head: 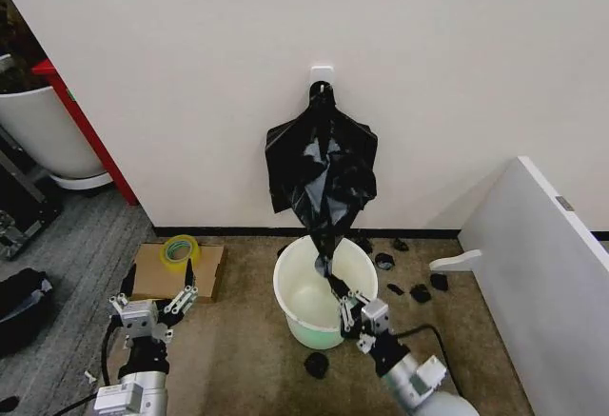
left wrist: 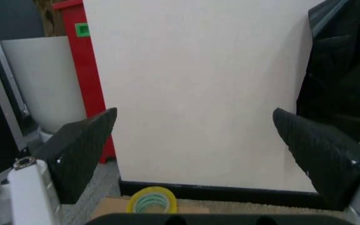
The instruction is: Place the garbage bag over the trash bin.
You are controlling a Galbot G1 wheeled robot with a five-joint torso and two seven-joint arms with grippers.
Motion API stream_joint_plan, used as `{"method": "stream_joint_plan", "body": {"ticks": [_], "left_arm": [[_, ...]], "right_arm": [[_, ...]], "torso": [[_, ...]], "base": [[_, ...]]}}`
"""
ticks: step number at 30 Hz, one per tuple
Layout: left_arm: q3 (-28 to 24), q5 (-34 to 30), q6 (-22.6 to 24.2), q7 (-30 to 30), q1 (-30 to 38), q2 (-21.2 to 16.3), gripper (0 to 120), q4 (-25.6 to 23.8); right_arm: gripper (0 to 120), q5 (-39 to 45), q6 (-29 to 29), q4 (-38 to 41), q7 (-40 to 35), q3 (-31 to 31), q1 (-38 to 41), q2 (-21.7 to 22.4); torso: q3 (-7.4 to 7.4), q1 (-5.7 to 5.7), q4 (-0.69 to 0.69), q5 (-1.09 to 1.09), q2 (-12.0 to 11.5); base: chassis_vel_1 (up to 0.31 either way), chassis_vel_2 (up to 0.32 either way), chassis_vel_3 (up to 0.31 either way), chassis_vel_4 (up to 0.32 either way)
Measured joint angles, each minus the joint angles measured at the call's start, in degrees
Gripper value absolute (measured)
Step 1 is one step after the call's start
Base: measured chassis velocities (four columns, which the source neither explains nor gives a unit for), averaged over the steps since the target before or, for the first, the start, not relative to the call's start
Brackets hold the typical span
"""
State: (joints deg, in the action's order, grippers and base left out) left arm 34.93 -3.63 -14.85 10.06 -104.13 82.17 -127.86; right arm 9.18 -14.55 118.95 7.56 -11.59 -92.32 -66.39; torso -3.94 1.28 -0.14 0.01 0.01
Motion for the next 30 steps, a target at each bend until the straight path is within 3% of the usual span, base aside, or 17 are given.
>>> {"method": "stream_joint_plan", "body": {"ticks": [22,30], "left_arm": [[-0.2,-0.3,-0.1,0.1,0.2,0.1,98,1.0],[-0.2,-0.3,-0.2,0.2,0.1,0.1,98,1.1]], "right_arm": [[0,-2.9,-5.7,-1.3,2.8,1.5,-5.3,1.5],[0,2.4,-1.9,-0.6,0.4,1.8,-3.1,0.8]], "torso": [[0.00,0.00,0.00,0.00,0.0],[0.00,0.00,-0.01,-0.01,0.0]], "base": [[0.000,0.000,0.000,0.000],[0.000,0.000,0.000,0.000]]}}
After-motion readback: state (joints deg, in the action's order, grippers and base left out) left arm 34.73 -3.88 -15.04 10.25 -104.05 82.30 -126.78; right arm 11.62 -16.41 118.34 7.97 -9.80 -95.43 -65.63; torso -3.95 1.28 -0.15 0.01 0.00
